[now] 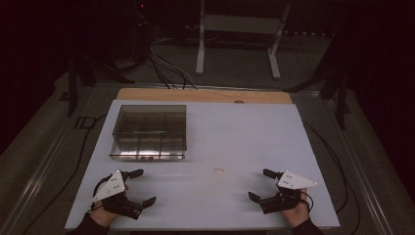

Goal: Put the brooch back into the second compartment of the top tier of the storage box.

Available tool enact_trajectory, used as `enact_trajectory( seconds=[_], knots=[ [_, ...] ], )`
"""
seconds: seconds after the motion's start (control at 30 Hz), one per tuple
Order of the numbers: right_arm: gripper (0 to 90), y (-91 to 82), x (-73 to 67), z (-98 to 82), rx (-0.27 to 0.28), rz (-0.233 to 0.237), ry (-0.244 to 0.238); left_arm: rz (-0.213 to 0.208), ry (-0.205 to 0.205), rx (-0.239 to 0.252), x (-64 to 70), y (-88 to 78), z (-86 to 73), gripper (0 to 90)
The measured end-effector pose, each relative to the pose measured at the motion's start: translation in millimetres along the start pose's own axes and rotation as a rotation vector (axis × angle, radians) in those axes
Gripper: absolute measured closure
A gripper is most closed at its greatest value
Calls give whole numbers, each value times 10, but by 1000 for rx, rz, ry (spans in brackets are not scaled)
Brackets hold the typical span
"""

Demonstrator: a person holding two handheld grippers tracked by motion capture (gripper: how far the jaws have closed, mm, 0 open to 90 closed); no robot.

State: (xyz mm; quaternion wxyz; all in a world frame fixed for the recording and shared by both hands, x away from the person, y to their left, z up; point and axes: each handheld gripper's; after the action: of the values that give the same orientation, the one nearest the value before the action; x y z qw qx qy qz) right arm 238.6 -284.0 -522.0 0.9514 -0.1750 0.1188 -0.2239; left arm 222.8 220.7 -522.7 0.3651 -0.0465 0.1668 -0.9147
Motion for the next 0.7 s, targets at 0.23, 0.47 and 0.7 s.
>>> enact_trajectory(
  seconds=[0.23,0.47,0.7],
  knots=[
    [0,7,-25,-5,-16,-28,-12,2,7,-6,16,7,9,6],
    [0,-46,-23,27,3,-43,3,-2,13,-12,15,31,13,6],
    [0,-127,23,176,-5,-78,32,-6,12,-3,23,26,23,6]
  ],
)
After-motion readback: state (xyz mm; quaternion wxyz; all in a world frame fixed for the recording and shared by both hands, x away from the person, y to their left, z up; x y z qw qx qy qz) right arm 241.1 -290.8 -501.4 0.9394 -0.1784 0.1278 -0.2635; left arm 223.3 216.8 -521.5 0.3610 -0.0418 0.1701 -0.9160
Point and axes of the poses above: each handheld gripper's, and its own axes: y roughly forward along the jaws, z roughly out of its top, x roughly to its right, and after that the axes turned 11 degrees about z, right-handed
